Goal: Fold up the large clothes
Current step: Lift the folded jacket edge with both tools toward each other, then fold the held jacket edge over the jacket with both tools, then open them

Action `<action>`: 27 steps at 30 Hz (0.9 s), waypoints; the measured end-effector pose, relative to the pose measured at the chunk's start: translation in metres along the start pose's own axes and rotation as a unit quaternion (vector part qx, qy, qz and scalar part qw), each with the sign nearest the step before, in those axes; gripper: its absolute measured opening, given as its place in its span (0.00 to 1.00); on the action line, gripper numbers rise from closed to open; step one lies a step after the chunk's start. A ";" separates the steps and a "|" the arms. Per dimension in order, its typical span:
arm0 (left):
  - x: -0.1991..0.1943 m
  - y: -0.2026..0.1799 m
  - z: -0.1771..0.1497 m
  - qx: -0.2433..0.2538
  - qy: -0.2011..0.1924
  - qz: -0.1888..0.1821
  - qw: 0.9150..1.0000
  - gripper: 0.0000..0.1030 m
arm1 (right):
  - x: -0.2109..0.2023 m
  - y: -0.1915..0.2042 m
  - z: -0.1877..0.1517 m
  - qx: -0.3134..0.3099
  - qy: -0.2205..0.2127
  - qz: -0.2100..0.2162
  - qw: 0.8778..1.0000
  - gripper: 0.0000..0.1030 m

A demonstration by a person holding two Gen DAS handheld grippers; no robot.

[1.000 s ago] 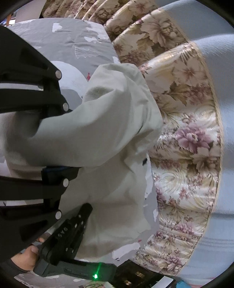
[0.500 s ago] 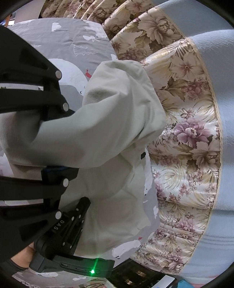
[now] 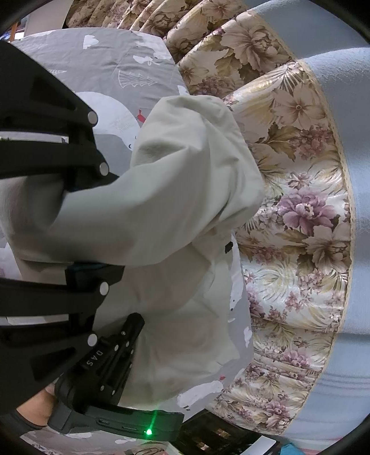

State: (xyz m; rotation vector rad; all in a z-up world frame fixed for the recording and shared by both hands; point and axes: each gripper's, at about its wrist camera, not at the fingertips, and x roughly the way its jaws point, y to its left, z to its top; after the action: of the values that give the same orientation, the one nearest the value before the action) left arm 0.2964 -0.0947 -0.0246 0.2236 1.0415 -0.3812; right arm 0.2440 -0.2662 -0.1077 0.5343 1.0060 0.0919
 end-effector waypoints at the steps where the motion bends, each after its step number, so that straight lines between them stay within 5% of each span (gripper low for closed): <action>1: 0.000 0.000 0.000 0.001 0.000 0.000 1.000 0.33 | 0.000 -0.001 0.000 0.002 0.001 0.002 1.000 0.00; 12: -0.001 -0.003 0.003 -0.002 0.008 -0.010 1.000 0.33 | 0.002 -0.005 0.012 -0.009 0.035 0.011 0.999 0.00; 20: -0.012 -0.019 0.019 -0.008 0.020 -0.074 0.997 0.33 | -0.004 -0.006 0.019 -0.057 0.065 0.005 0.996 0.00; 27: 0.003 -0.055 0.036 -0.011 0.047 -0.117 0.992 0.33 | -0.030 -0.038 0.025 -0.030 0.052 0.022 0.998 0.00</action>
State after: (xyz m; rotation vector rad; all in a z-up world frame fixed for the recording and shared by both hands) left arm 0.3037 -0.1585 -0.0097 0.1007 1.1673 -0.5749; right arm 0.2418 -0.3176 -0.0916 0.5006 1.0894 0.1890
